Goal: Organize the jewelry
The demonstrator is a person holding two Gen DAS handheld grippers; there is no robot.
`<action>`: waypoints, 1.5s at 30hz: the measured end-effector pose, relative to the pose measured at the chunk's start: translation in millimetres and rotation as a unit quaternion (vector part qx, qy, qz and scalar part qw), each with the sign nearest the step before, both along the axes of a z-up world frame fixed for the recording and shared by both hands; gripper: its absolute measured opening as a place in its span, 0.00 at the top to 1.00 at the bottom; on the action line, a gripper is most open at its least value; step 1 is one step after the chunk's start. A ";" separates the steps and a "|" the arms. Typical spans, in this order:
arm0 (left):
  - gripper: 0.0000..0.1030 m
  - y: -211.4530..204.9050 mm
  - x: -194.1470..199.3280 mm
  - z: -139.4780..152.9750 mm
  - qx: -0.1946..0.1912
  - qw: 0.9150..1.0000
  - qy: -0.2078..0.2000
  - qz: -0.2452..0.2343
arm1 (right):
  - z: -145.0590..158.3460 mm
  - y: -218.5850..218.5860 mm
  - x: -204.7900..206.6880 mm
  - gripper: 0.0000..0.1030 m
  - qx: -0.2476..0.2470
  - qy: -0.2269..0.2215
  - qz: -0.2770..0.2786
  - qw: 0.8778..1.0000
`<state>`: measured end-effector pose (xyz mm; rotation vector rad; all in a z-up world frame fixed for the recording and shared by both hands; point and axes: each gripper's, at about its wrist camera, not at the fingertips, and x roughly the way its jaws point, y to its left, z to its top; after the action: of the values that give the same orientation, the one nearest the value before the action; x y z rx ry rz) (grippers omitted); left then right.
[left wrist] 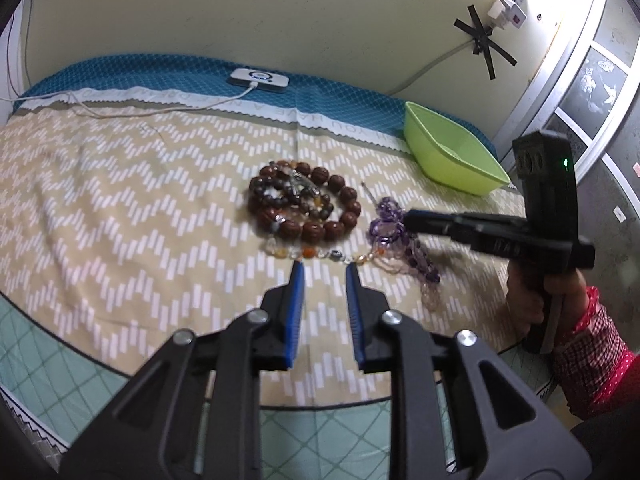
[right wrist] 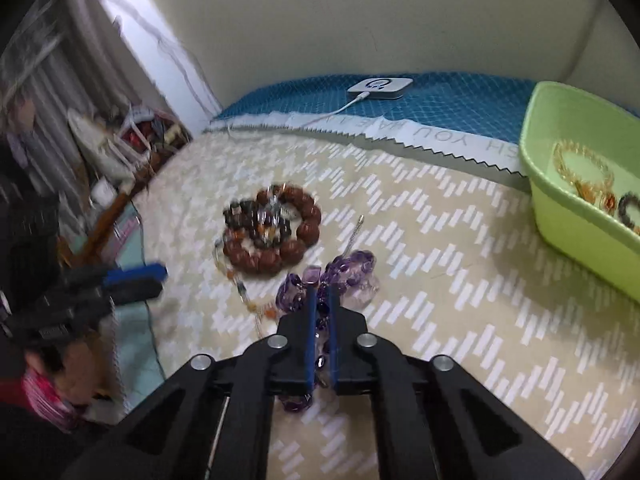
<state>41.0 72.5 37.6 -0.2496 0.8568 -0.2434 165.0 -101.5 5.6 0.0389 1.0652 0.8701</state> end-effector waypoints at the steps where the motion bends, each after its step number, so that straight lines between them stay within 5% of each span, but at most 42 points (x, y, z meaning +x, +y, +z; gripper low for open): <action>1: 0.81 0.5 -0.8 0.8 -0.001 1.000 -0.001 0.000 | 7.8 -3.5 0.0 1.00 0.014 -0.004 -0.005 1.000; 10: 0.81 -11.2 3.4 13.1 -0.002 1.000 -0.014 -0.019 | 101.3 -21.7 -3.1 1.00 0.130 -0.050 -0.018 0.990; 12: 0.73 -19.0 6.6 21.4 -0.001 0.999 -0.022 -0.029 | 123.8 -24.3 -1.1 1.00 0.146 -0.071 -0.023 0.986; 14: 0.48 -27.5 10.3 32.7 0.005 0.999 -0.038 -0.035 | 146.9 -28.2 1.1 1.00 0.161 -0.096 -0.030 0.982; 19: 0.37 -65.4 29.2 70.9 0.029 0.991 -0.103 -0.080 | 186.2 -35.6 5.8 1.00 0.177 -0.133 -0.046 0.974; 24: 0.37 -120.3 65.9 83.8 0.038 0.982 -0.117 -0.140 | 217.1 -45.2 3.0 1.00 0.186 -0.168 -0.056 0.966; 25: 0.39 -133.5 73.9 82.7 0.049 0.980 -0.117 -0.152 | 224.9 -49.7 2.7 1.00 0.190 -0.178 -0.061 0.964; 28: 0.94 -156.9 95.4 82.0 0.077 0.976 -0.113 -0.170 | 243.2 -64.2 4.3 1.00 0.198 -0.199 -0.077 0.957; 40: 0.94 -190.1 177.8 159.1 0.026 0.975 -0.157 -0.154 | 250.6 -135.8 39.9 1.00 0.200 -0.233 -0.158 0.938; 45: 0.94 -207.0 203.7 150.0 0.025 0.978 -0.145 -0.150 | 216.4 -162.8 60.0 1.00 0.193 -0.207 -0.189 0.940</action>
<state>244.7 -134.5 187.6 -0.0329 0.6066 -0.5265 224.9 -264.3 222.0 0.3626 0.4578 0.6827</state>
